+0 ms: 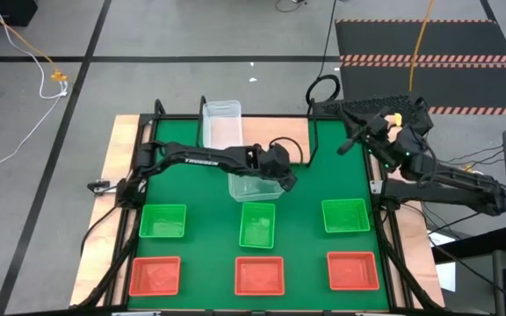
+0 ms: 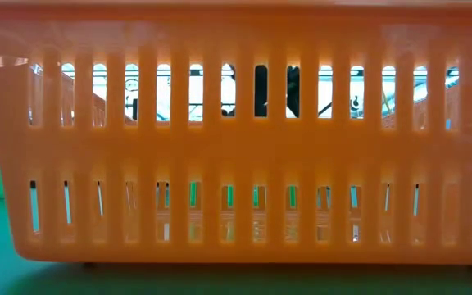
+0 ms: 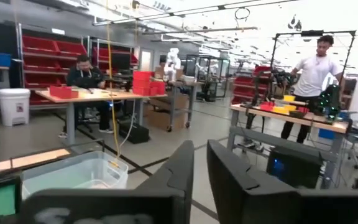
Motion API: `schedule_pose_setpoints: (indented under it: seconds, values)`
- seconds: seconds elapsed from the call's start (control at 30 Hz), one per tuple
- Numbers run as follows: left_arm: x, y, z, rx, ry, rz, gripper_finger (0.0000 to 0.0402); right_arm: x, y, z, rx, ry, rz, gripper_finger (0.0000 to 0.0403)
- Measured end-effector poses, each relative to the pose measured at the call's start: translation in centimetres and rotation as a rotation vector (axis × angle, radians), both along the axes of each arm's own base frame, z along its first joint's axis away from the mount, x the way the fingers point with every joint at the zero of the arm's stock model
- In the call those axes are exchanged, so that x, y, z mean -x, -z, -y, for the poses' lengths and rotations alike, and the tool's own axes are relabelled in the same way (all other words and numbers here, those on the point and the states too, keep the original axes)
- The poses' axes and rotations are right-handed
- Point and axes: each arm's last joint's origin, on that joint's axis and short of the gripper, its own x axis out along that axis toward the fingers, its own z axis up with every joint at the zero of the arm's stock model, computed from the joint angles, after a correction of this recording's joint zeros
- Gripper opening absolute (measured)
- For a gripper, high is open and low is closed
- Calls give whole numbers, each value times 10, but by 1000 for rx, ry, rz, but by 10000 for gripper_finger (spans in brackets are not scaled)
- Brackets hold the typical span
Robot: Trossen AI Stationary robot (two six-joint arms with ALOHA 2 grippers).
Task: Stack baskets on shelf by color
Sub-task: Stack the transparent bin on the top of the other transparent bins on the shelf
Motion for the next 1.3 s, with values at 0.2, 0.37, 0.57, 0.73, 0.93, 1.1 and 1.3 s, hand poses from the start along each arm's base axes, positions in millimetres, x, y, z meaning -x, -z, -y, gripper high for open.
schedule_pose_setpoints:
  seconds: [0.2, 0.37, 0.57, 0.73, 0.93, 1.1, 1.3]
  values:
    - [0, 7, 1, 31, -31, -25, 263, 0, -1, 0, 3, 0, 11, 86]
    - [-1, 20, 2, 49, -45, -64, 243, 0, -1, 0, 3, 0, 11, 106]
    - [-5, 27, 5, 63, -45, -56, 185, 0, -1, 0, 3, -2, 10, 111]
    - [-7, 27, 6, 76, -59, -29, 105, 0, -1, 0, 3, -2, 9, 112]
    - [-8, 26, 9, 137, -116, -1, 12, 0, -1, 0, 6, -2, 5, 112]
    - [-12, 23, 14, 160, -132, 58, 17, 0, -1, 0, 12, -1, -3, 112]
    - [-18, 17, 14, 201, -165, 157, 9, 0, 0, 0, 18, 1, -12, 112]
